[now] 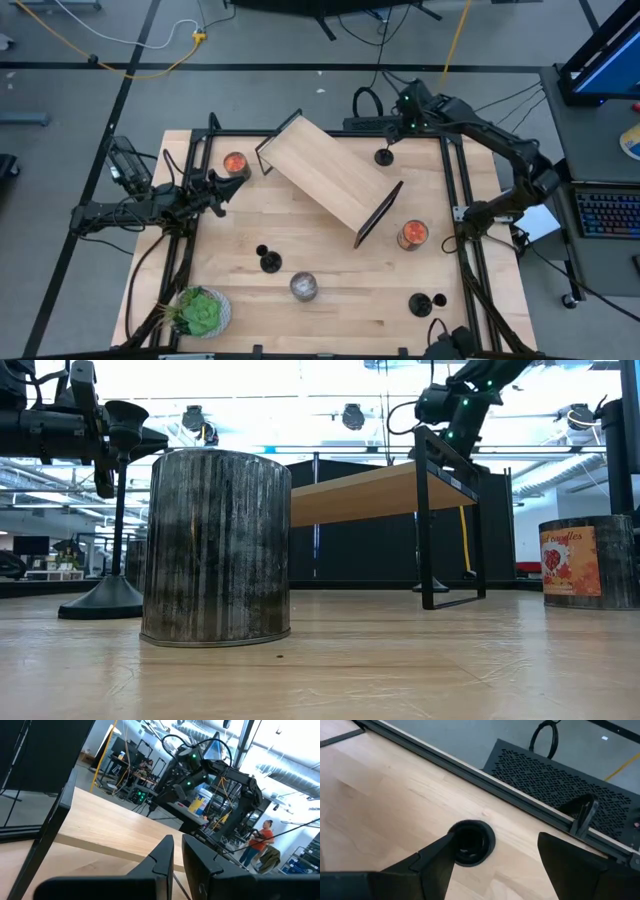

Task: Pick & Place candle stick holders
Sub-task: Put the top black candle holder on the shelf

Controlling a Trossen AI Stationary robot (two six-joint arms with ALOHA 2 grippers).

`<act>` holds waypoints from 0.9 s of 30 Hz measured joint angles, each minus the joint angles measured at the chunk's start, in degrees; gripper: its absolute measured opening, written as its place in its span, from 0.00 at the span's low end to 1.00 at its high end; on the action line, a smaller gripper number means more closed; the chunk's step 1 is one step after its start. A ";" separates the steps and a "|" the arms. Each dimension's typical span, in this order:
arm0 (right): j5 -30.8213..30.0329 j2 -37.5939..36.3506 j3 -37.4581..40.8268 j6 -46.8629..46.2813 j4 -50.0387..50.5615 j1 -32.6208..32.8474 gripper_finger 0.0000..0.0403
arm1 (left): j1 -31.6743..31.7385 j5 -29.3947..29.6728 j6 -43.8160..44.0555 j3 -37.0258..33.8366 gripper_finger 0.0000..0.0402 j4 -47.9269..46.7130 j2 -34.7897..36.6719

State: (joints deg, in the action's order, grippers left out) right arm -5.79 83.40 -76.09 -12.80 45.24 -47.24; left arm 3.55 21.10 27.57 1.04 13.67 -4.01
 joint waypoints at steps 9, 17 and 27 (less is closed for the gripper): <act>-0.11 2.59 0.00 -0.02 -0.12 -0.37 0.68 | 0.02 0.00 -0.02 0.00 0.10 0.04 -0.02; -0.08 2.69 -0.04 -0.07 1.25 -0.37 0.65 | 0.01 0.00 -0.31 -0.01 0.10 0.04 -0.02; 0.12 2.62 0.77 -0.07 2.12 -0.35 0.41 | 0.00 0.04 -2.42 0.00 0.10 0.02 0.00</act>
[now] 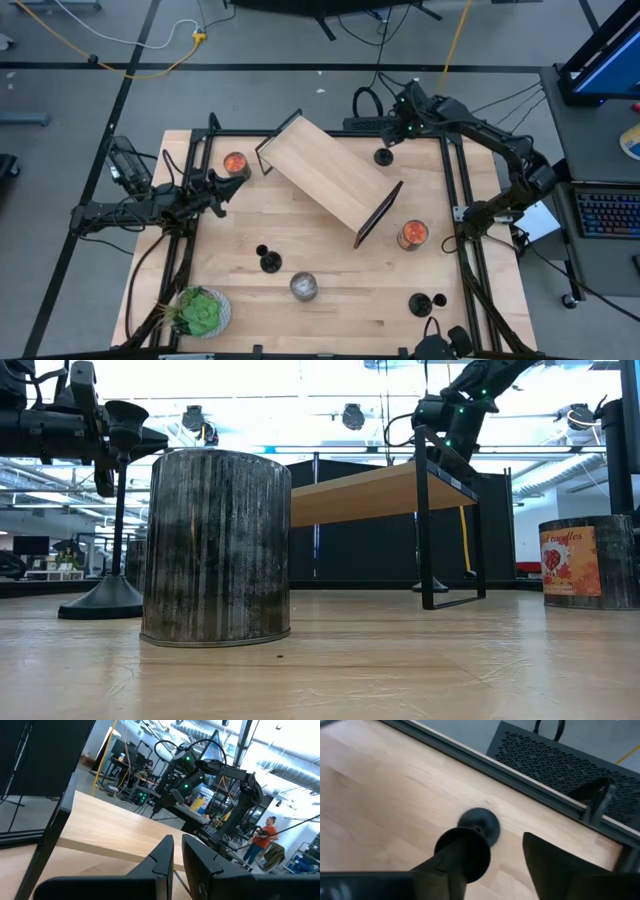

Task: Pick & Place candle stick holders
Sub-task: Put the top black candle holder on the shelf

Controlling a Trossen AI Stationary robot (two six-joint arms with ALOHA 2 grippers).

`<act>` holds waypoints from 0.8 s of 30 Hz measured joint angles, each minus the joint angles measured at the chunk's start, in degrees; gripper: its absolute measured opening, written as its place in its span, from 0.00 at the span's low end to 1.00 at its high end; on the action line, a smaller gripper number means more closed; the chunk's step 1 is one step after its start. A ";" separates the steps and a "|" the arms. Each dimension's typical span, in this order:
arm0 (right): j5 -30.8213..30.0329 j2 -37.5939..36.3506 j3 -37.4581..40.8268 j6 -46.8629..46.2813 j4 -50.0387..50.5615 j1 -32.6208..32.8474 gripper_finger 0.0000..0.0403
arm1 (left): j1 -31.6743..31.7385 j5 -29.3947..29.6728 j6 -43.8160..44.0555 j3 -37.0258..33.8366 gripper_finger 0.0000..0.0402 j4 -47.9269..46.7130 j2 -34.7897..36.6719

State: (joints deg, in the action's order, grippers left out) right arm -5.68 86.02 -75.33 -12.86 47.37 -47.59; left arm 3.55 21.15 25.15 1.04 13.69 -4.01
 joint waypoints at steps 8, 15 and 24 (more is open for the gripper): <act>0.18 -0.14 3.05 -0.13 -2.76 0.02 0.19 | 0.00 2.86 0.04 -0.01 0.10 0.00 -0.01; 1.02 -0.09 3.52 -0.22 -2.85 0.09 0.03 | 0.00 2.96 0.09 -0.01 0.10 0.00 0.00; 0.34 -1.43 3.64 -1.42 -2.99 0.11 0.03 | 0.01 2.95 0.26 -0.02 0.10 0.00 -0.02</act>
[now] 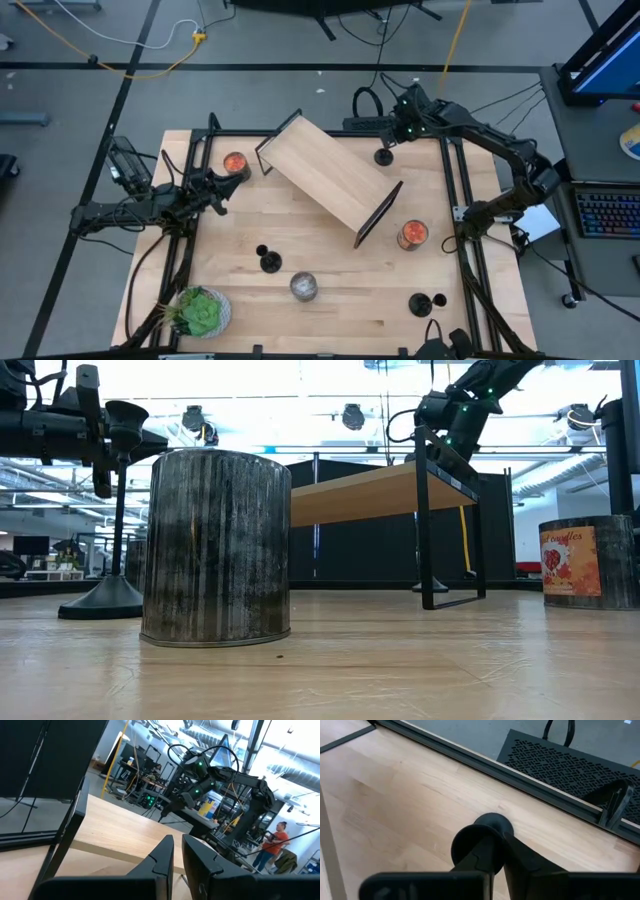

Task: Pick & Place candle stick holders
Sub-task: Put the top black candle holder on the shelf

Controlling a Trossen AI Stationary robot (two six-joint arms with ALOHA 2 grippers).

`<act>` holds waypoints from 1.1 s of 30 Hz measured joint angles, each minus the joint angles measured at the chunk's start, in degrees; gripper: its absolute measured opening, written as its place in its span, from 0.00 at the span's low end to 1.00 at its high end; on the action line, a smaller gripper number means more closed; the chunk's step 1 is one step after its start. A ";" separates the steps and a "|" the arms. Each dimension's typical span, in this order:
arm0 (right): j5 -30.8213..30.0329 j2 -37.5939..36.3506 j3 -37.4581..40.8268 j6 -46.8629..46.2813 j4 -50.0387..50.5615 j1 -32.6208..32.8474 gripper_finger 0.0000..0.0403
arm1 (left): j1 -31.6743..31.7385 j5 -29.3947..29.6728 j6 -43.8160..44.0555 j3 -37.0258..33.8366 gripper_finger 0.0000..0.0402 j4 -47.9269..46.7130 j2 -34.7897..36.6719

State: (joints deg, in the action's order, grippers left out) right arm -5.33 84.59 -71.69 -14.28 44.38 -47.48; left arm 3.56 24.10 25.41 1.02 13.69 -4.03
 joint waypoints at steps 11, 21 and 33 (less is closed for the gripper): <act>-2.20 -6.39 0.39 -0.77 1.77 -0.24 0.00 | 0.01 0.00 0.25 0.00 0.10 0.09 0.01; 4.25 -12.33 0.25 -3.96 0.98 -0.03 0.00 | 0.01 -0.05 0.91 0.02 0.10 1.27 0.00; 15.95 -19.30 0.08 -9.43 -12.81 2.31 0.00 | -0.01 -0.10 2.35 0.02 0.10 7.67 -0.01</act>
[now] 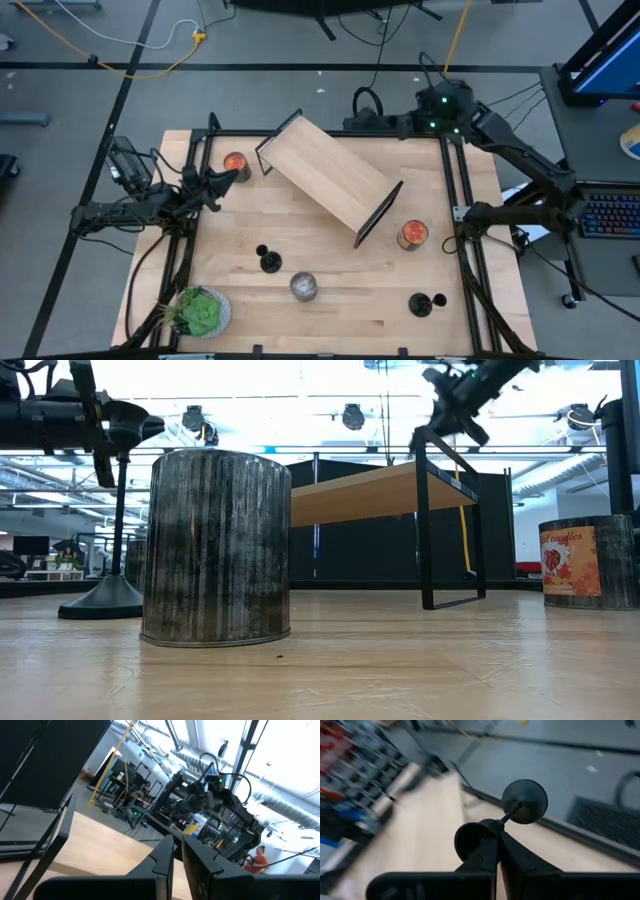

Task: Pick & Place candle stick holders
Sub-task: Put the top black candle holder on the shelf

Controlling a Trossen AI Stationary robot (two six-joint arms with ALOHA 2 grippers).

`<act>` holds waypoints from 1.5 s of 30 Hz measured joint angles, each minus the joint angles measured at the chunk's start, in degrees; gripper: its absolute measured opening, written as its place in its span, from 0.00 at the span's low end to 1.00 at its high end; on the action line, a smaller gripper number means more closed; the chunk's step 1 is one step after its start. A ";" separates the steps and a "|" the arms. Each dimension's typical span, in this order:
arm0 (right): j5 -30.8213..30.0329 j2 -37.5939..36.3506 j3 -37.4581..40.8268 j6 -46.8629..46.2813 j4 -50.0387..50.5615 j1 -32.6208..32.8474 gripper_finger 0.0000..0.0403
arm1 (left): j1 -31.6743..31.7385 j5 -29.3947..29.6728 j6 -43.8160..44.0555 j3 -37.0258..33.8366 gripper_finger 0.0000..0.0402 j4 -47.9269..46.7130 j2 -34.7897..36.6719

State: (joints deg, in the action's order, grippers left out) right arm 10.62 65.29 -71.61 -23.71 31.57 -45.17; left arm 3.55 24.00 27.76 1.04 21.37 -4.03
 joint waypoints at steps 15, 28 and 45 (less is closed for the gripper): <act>15.24 3.63 -10.99 -7.24 -2.22 5.15 0.00 | 0.00 -1.40 7.83 0.00 0.10 -0.09 0.00; 18.40 15.32 -29.60 -5.73 12.91 13.21 0.00 | 0.00 -6.11 14.76 0.00 0.10 -0.07 -0.09; 27.24 28.48 -39.32 -6.69 15.86 22.33 0.00 | 0.02 -11.99 14.76 0.17 0.10 13.04 -2.47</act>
State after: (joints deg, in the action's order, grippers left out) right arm 37.87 93.76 -110.93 -30.40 47.43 -22.85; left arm 3.57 12.01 42.52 1.21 34.41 -6.50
